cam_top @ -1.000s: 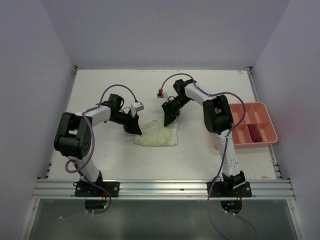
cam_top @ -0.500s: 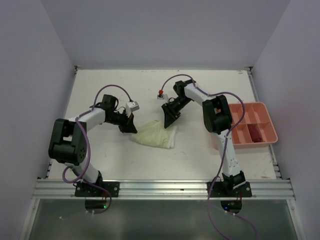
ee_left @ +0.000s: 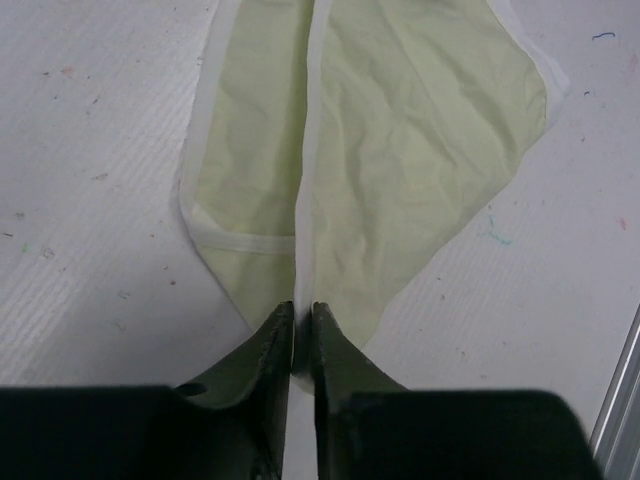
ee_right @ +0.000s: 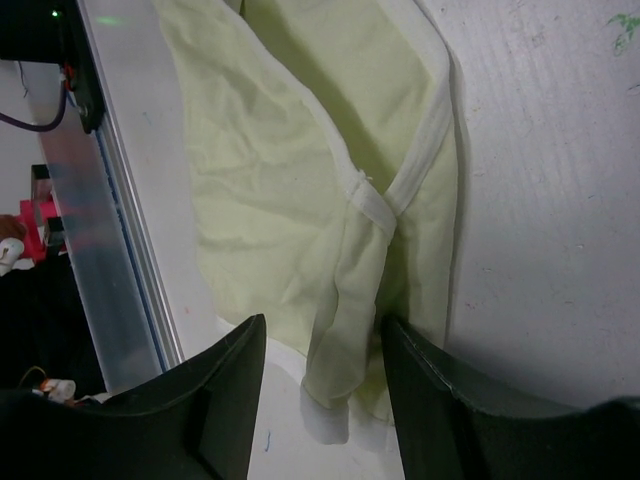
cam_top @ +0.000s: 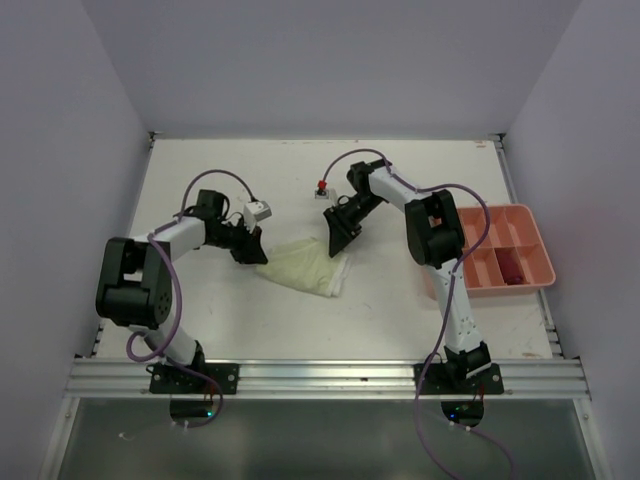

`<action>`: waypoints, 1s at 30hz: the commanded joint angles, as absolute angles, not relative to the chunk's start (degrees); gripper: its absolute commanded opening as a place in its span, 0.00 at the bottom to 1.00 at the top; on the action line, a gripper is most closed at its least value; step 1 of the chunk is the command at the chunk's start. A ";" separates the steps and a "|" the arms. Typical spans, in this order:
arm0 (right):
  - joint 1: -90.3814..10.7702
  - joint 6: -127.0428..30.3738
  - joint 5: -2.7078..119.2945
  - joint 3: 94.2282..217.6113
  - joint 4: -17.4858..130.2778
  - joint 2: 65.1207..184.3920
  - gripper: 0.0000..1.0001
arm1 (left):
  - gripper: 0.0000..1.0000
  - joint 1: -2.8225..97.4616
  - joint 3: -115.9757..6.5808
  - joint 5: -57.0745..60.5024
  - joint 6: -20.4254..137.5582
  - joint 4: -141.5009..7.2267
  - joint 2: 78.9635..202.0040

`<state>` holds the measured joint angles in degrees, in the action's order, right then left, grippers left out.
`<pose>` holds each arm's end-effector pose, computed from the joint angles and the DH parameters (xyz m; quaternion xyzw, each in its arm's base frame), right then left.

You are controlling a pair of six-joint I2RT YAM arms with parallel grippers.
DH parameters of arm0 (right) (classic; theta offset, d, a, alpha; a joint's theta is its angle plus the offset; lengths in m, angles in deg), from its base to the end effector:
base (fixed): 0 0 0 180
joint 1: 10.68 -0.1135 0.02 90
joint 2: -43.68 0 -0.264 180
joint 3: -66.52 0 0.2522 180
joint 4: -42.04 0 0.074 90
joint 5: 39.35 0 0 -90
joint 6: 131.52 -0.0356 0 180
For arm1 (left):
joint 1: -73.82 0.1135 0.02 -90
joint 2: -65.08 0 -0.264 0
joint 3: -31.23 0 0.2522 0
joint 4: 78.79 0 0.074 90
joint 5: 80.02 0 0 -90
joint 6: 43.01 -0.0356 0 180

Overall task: Roll the underwear
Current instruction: Fold the underwear

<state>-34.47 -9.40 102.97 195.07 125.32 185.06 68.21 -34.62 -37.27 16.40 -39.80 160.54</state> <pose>0.4114 0.2121 0.1271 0.3994 -0.8027 -0.4426 0.0157 0.2962 -0.0554 0.1603 0.3504 0.8326 -0.3477 0.2512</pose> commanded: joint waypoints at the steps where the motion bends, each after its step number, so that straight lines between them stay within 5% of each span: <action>1: -34.15 -8.65 99.34 193.84 126.20 186.85 0.54 | 0.21 68.72 -35.96 -37.40 16.84 -41.13 161.58; 2: -34.15 -8.65 99.60 193.75 126.29 186.85 0.52 | 0.38 68.72 -36.40 -37.40 17.01 -41.21 162.19; 3: -34.15 -8.82 99.61 193.23 126.11 186.68 0.50 | 0.43 68.72 -36.84 -37.22 17.19 -41.48 162.46; 7: -34.15 -13.71 99.00 188.41 122.97 183.53 0.24 | 0.49 68.72 -41.13 -34.77 18.60 -43.94 161.50; 10: -33.79 -21.09 97.33 179.54 113.84 177.74 0.19 | 0.51 69.07 -45.09 -32.57 19.30 -45.25 160.44; 15: -33.18 -33.68 100.04 166.96 98.27 168.67 0.35 | 0.55 70.13 -49.50 -30.54 19.65 -45.79 159.56; 17: -33.18 -39.13 100.14 165.11 94.06 164.64 0.50 | 0.55 70.39 -50.29 -32.02 19.83 -44.83 158.86; 20: -32.92 -42.91 98.73 164.66 91.50 160.67 0.54 | 0.55 70.57 -50.30 -40.89 19.12 -40.18 158.42; 25: -31.95 -41.96 93.46 167.12 93.50 155.04 0.81 | 0.54 70.48 -42.59 -54.69 23.24 -41.37 155.53; 30: -31.68 -35.46 96.16 168.62 96.06 153.28 0.72 | 0.50 67.94 -35.54 -59.19 30.26 -45.33 155.87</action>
<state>-31.87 -37.86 94.62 167.40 95.44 155.73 69.55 -38.89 -51.63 24.11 -42.16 156.45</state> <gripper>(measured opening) 0.756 0.509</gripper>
